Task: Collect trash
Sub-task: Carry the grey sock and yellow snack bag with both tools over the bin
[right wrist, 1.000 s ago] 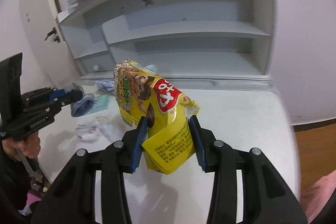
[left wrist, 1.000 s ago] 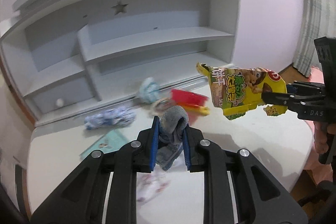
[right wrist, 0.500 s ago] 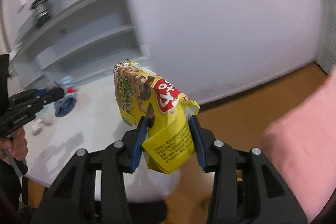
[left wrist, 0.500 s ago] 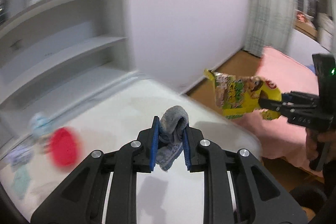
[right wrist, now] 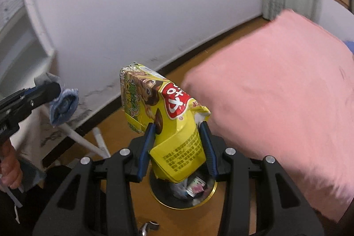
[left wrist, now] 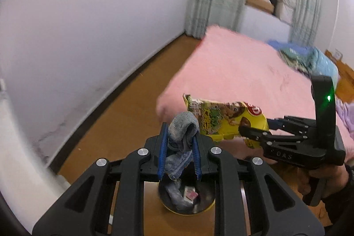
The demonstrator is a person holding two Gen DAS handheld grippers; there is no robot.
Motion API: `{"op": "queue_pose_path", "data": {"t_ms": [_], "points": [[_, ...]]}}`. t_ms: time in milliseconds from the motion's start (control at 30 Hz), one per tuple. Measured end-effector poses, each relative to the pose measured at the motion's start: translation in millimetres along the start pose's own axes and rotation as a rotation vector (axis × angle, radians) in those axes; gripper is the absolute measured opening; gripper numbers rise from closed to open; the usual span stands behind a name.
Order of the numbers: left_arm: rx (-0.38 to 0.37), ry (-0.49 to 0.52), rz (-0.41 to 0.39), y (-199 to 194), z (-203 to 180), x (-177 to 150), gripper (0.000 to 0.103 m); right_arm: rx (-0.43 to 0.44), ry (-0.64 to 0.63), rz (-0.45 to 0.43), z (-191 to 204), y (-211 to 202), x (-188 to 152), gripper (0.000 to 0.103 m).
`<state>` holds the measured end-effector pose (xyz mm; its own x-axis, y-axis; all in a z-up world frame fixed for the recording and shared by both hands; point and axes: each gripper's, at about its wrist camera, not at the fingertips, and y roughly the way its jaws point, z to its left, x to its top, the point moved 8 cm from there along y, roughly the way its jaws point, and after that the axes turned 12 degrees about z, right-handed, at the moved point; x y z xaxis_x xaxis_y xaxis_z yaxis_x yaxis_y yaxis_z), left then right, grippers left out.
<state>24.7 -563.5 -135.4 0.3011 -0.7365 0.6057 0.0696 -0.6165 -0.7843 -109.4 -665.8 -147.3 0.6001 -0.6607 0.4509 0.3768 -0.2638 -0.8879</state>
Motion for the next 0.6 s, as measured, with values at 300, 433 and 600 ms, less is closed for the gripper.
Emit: {"op": "queue_pose_path", "data": {"t_ms": [300, 433, 600], "points": [[-0.019, -0.036, 0.228, 157, 2, -59, 0.02, -0.043, 0.087, 0.154, -45, 101, -61, 0.042], [-0.022, -0.062, 0.322, 205, 6, -91, 0.02, -0.04, 0.114, 0.238, -55, 145, -91, 0.042], [0.002, -0.034, 0.385, 245, 8, -116, 0.02, -0.061, 0.11, 0.326, -58, 186, -120, 0.042]]}}
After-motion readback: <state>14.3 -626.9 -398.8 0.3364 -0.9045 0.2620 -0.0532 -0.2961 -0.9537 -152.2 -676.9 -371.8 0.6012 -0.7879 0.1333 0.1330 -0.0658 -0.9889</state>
